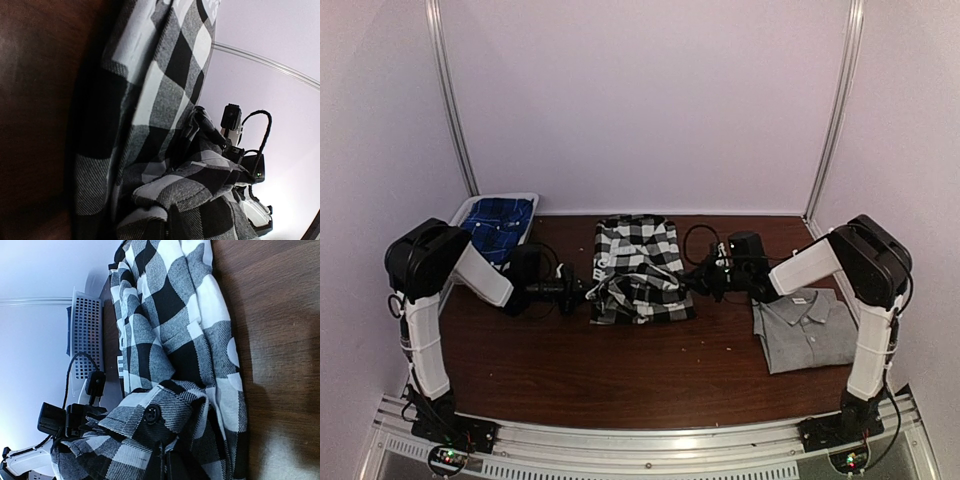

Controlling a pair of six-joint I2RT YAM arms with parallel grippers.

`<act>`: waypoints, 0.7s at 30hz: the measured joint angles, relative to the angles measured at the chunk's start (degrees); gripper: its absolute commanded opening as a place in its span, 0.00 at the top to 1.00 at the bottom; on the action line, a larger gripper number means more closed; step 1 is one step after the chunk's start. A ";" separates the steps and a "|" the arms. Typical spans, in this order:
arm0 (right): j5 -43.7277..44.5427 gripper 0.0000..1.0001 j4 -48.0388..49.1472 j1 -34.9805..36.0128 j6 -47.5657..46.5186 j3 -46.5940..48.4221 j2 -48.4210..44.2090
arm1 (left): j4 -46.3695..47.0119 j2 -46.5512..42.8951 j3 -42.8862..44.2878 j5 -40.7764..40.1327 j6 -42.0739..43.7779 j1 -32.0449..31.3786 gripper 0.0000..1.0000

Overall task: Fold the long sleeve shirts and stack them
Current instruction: Fold the rectangle-folded shirt at the center of the board.

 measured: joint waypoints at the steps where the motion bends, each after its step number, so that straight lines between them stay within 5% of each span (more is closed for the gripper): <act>1: 0.02 1.00 0.00 -0.20 -0.13 0.09 0.24 | 0.00 0.00 0.00 -0.26 0.02 0.00 1.00; 7: 0.09 0.99 -0.70 -1.18 -1.49 1.14 0.74 | -0.11 0.00 0.02 -2.43 0.74 -0.02 1.00; 11: 0.09 0.85 -2.60 -1.64 -3.21 2.95 0.85 | -2.54 0.00 0.68 -4.13 2.29 0.00 0.98; 17: 0.55 0.60 -6.73 -2.01 -6.97 7.15 0.92 | -6.71 -0.22 1.99 -6.45 5.81 0.04 0.58; 21: 1.11 0.50 -10.01 -2.16 -10.12 8.44 0.74 | -10.51 -1.62 2.93 -7.56 8.74 0.35 0.46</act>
